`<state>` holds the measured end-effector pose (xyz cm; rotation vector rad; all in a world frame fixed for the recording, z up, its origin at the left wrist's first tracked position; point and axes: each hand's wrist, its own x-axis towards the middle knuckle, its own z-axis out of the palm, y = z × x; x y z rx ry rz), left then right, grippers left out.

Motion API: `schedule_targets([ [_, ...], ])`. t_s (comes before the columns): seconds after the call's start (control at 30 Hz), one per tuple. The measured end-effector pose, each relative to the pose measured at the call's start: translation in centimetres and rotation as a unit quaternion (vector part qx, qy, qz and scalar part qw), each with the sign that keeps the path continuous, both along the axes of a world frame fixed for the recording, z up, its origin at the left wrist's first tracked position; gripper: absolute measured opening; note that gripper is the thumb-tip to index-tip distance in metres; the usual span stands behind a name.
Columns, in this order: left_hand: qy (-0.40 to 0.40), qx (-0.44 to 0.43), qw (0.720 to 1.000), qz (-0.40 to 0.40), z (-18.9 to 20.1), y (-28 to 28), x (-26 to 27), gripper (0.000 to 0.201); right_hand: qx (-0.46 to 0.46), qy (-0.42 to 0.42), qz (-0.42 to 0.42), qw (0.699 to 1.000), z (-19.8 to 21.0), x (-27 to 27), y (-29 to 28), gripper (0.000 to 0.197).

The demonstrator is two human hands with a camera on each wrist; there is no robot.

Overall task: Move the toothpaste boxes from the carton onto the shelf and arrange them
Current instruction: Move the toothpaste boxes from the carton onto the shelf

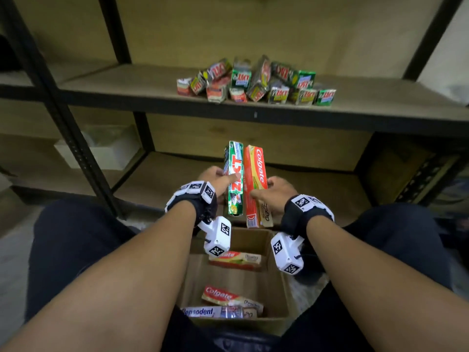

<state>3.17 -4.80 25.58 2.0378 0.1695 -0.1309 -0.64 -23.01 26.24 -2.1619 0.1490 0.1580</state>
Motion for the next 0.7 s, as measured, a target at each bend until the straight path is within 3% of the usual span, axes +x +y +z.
schedule_targets([
  [0.3, -0.14, 0.035, 0.989, -0.047, 15.2, -2.6, 2.8, 0.048, -0.04, -0.129, -0.008, 0.991, 13.6, 2.4, -3.7, 0.021],
  [0.4, -0.175, 0.079, 0.98, -0.046, 18.9, -3.6, 4.5, 0.06, -0.069, -0.153, -0.011, 0.986, 17.3, 3.5, -5.2, 0.027],
  [0.7, -0.212, 0.166, 0.962, -0.051, 26.2, -7.3, 11.8, 0.029, -0.167, -0.167, -0.06, 0.97, 23.8, 8.6, -9.4, 0.029],
])
